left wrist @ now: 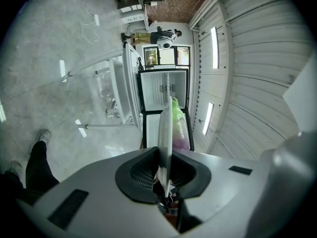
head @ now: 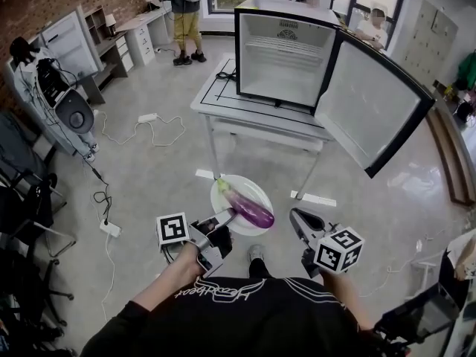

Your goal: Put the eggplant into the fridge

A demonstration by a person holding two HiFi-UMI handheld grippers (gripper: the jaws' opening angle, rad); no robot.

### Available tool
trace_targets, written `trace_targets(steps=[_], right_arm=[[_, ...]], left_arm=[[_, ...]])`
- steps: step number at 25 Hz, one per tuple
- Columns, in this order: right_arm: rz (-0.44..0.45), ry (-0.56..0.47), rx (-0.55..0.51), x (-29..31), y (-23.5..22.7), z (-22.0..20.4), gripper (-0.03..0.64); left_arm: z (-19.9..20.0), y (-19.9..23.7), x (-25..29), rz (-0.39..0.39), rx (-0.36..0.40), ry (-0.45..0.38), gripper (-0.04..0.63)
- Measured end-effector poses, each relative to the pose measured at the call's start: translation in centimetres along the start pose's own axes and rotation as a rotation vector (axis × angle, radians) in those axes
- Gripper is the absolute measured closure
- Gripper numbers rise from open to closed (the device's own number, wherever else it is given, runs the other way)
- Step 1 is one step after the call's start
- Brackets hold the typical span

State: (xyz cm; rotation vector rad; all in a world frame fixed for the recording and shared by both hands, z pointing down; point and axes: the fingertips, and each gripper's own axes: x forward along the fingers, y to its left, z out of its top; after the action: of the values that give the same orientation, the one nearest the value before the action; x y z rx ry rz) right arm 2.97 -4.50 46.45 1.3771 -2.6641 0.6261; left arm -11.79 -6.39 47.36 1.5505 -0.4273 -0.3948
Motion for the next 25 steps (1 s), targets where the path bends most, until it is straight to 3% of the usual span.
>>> trace_targets(steps=[10,17,25], right_arm=[[0.021,0.006,0.034,7.8,-10.2,5.4,0.61],[0.023,-0.008,0.004,12.2,-18.3,10.3,0.61],[0.003,-0.046,-0.027,13.3,-21.2,12.5,0.609]], left_arm=[[8.9,0.7,10.2,0.039,-0.022,-0.016,0.56],[14.9,-0.4,19.2,0.037,0.01,-0.023,0.56],[16.5,-0.7,23.0,0.033,0.022,-0.005,0.56]])
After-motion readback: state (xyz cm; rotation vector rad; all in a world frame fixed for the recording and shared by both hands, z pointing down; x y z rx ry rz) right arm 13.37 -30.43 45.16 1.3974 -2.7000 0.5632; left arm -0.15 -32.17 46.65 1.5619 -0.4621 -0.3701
